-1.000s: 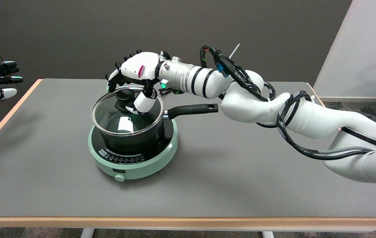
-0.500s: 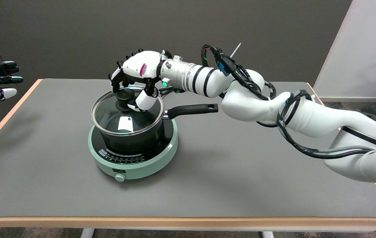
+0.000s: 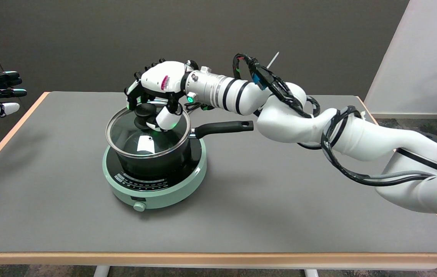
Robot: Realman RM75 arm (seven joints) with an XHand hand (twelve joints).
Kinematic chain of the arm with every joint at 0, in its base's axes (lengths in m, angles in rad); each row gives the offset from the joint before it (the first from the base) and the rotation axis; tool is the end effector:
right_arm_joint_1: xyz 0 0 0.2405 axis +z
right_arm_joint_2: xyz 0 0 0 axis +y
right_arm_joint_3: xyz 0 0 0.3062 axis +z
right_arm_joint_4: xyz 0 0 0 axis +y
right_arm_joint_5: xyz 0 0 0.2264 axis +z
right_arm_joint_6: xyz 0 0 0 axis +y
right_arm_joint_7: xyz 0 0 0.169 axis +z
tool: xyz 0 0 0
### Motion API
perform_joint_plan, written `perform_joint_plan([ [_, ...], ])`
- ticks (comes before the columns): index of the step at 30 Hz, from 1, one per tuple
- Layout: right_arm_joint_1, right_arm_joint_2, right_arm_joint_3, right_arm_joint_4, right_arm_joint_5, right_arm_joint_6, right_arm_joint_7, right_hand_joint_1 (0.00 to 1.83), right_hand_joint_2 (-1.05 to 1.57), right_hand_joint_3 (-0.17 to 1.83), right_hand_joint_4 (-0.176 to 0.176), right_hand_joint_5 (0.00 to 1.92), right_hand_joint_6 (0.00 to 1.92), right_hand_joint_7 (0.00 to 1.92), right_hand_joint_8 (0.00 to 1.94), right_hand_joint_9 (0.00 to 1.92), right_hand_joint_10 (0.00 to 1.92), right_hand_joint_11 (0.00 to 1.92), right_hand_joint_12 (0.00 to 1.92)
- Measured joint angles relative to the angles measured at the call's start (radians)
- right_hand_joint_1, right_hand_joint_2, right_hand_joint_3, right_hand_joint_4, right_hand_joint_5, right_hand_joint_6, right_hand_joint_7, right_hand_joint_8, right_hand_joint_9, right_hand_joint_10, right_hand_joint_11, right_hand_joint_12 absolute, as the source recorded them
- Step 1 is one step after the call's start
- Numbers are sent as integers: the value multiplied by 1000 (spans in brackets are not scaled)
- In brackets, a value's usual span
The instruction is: Pick up the pot lid.
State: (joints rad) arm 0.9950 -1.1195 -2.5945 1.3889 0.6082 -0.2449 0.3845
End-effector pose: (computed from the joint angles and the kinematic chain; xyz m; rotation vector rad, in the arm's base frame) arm -0.1323 -0.5280 0.1179 2.2269 -0.0266 -0.1030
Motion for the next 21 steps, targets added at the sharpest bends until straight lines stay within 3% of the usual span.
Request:
perform_joint_plan([
  [21, -3, -8, -1, -5, 9, 0, 0, 925, 673, 869, 176, 692, 601, 838, 351, 781, 558, 478, 772],
])
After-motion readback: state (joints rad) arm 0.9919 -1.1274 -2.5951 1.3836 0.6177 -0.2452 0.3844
